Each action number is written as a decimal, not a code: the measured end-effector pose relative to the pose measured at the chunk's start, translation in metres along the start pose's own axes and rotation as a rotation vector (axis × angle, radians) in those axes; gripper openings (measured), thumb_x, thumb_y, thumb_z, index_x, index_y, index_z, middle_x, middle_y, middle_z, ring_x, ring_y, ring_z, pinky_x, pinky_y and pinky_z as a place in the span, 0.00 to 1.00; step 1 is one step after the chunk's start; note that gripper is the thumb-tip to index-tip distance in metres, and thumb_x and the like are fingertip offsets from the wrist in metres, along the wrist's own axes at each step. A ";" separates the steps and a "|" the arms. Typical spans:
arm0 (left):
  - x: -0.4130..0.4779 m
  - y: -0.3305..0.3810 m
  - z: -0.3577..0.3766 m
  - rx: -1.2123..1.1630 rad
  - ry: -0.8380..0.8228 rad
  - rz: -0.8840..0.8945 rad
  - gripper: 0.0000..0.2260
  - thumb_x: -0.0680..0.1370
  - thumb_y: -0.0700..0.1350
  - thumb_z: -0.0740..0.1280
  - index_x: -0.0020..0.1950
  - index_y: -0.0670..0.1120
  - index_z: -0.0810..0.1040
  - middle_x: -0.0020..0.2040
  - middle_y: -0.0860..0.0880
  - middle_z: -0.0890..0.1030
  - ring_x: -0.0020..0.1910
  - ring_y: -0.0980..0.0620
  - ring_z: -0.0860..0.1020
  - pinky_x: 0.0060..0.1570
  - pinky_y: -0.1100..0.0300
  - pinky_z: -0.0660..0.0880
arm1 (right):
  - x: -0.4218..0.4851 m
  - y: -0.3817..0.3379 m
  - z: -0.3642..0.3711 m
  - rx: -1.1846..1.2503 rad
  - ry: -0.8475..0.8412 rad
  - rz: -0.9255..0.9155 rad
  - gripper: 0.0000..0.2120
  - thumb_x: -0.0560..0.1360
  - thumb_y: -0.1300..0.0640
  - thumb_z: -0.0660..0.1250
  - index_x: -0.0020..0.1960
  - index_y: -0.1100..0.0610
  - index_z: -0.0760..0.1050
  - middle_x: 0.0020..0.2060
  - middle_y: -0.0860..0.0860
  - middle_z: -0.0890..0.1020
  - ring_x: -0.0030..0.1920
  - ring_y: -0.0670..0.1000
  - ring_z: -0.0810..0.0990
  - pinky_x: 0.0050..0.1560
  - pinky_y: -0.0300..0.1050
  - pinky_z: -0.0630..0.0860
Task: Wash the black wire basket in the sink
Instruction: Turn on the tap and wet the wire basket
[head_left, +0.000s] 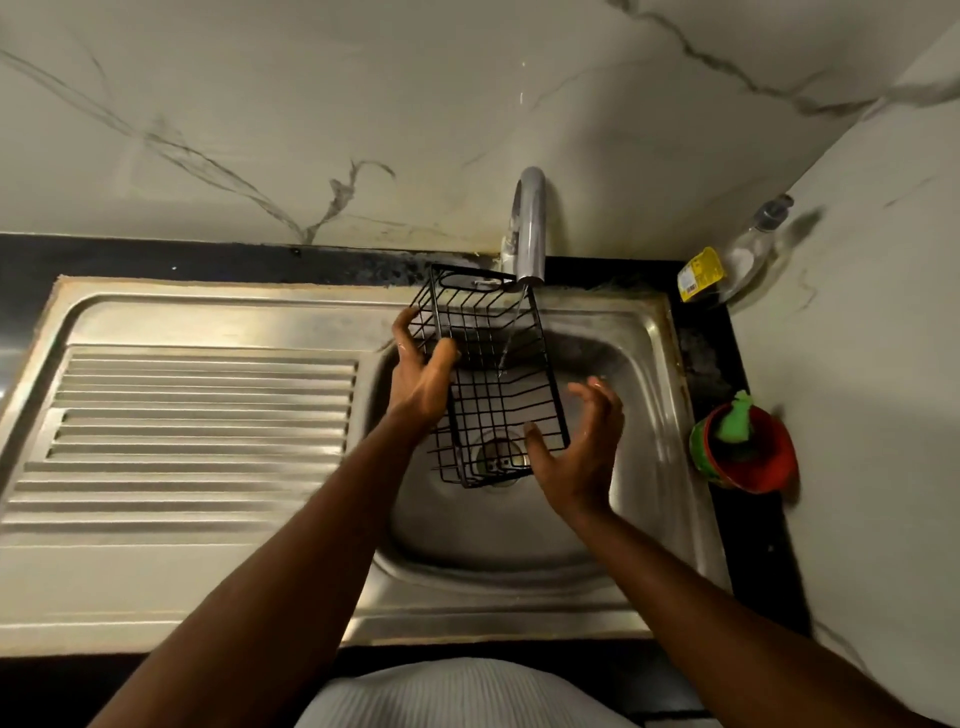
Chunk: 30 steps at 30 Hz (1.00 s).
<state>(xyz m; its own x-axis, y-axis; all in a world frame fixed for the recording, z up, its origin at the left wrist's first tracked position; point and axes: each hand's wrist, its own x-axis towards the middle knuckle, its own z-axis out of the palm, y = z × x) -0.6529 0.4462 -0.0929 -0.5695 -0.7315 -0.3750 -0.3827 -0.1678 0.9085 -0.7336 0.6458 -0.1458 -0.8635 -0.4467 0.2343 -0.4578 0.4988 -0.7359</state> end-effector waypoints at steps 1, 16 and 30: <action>0.000 -0.002 0.001 -0.024 -0.005 0.004 0.31 0.74 0.61 0.63 0.75 0.70 0.54 0.50 0.46 0.81 0.51 0.39 0.82 0.57 0.30 0.79 | -0.004 0.002 0.003 0.007 0.031 0.163 0.33 0.70 0.51 0.79 0.70 0.60 0.70 0.69 0.55 0.70 0.69 0.52 0.69 0.67 0.37 0.67; 0.011 -0.005 -0.005 -0.082 0.230 -0.178 0.22 0.79 0.58 0.70 0.65 0.45 0.68 0.53 0.46 0.78 0.52 0.47 0.80 0.53 0.48 0.81 | 0.044 0.017 -0.040 0.258 -0.782 0.766 0.19 0.81 0.69 0.52 0.57 0.56 0.80 0.48 0.65 0.85 0.43 0.63 0.88 0.45 0.57 0.86; 0.040 -0.021 -0.045 -0.011 -0.377 -0.465 0.22 0.79 0.62 0.70 0.70 0.54 0.74 0.60 0.42 0.80 0.58 0.36 0.81 0.56 0.42 0.81 | 0.129 0.031 -0.070 -0.199 -0.879 0.326 0.20 0.78 0.65 0.56 0.48 0.45 0.82 0.46 0.57 0.85 0.44 0.57 0.87 0.44 0.57 0.86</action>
<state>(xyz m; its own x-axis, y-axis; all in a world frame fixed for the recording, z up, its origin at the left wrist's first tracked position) -0.6349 0.3906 -0.1186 -0.5637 -0.2948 -0.7716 -0.6473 -0.4227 0.6343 -0.8738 0.6552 -0.0940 -0.5243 -0.6208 -0.5829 -0.3208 0.7781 -0.5401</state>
